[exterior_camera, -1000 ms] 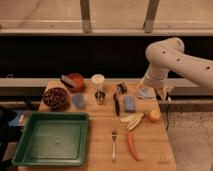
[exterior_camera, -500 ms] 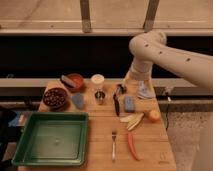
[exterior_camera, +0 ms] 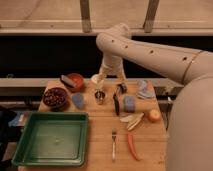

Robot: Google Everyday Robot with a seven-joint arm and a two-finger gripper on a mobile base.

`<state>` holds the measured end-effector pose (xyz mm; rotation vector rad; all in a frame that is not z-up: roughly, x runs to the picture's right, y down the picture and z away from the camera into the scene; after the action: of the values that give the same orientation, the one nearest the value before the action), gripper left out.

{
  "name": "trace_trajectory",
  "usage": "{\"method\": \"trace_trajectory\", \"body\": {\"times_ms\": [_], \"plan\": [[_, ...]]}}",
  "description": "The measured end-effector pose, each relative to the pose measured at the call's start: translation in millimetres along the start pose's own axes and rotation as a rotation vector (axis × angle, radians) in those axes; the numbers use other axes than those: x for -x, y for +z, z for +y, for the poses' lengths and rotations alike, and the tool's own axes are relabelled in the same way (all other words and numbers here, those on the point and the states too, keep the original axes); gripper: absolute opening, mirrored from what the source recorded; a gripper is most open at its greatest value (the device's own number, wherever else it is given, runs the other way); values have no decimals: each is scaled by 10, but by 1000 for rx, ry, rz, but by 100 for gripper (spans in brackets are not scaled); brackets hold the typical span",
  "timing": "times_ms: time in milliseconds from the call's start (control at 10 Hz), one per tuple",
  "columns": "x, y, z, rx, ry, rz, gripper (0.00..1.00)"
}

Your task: Place grapes in table surface

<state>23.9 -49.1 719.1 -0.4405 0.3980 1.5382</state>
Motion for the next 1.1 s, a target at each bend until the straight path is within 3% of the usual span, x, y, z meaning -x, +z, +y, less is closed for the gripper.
{"method": "trace_trajectory", "body": {"times_ms": [200,900,1100], "plan": [[69,-67,504,50,-75,-23,80],[84,-57,478,49,-68,-29,80],[155,69,530,92,-58,-35,80]]}}
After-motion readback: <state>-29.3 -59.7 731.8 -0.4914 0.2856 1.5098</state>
